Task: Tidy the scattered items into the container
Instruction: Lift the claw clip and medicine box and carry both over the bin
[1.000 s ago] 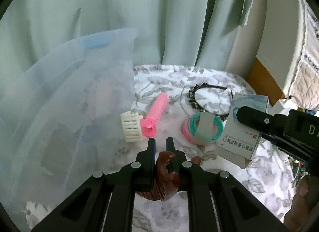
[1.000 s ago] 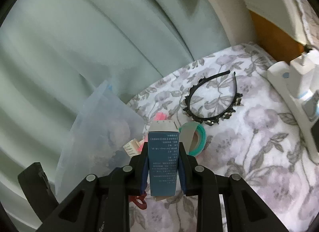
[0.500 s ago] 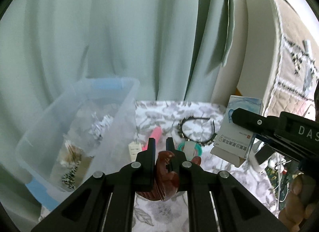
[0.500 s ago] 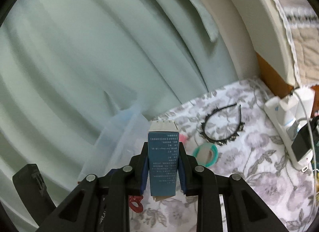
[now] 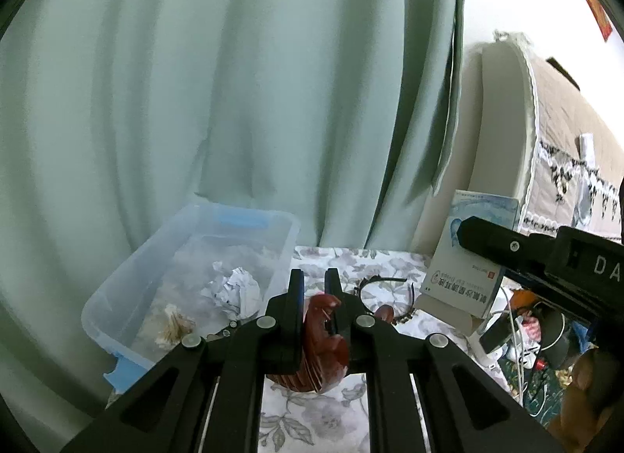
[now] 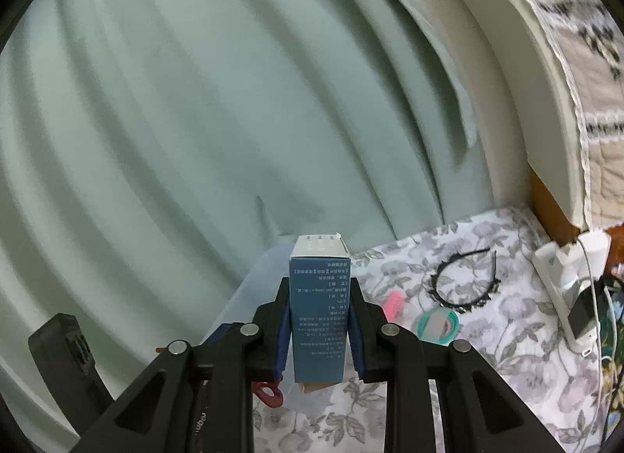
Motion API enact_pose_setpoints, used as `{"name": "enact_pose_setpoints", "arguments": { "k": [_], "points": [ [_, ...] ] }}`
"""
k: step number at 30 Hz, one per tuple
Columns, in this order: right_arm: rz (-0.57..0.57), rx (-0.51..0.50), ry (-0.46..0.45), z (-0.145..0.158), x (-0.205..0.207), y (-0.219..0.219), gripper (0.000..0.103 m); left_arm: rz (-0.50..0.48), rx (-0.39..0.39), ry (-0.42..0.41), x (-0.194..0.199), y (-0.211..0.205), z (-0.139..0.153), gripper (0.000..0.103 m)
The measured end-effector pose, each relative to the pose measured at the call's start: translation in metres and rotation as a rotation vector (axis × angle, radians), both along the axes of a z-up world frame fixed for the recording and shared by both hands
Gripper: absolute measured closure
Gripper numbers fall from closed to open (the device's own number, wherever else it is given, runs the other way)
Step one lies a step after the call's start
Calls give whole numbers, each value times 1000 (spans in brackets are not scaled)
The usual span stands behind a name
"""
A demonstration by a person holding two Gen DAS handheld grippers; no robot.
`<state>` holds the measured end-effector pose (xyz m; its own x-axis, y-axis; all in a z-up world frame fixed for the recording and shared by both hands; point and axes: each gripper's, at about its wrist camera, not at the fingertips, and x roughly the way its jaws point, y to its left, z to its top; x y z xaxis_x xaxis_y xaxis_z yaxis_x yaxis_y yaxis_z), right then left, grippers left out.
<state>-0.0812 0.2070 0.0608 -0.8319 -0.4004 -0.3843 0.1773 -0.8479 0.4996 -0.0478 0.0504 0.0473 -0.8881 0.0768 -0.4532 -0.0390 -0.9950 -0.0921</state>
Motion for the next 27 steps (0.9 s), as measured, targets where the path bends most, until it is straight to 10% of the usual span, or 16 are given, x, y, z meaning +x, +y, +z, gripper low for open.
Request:
{"name": "enact_pose_setpoints", "arguments": {
  "k": [27],
  "points": [
    [123,172,30,24,9,-106,76,146,162,56,33,-97,6,93]
  ]
}}
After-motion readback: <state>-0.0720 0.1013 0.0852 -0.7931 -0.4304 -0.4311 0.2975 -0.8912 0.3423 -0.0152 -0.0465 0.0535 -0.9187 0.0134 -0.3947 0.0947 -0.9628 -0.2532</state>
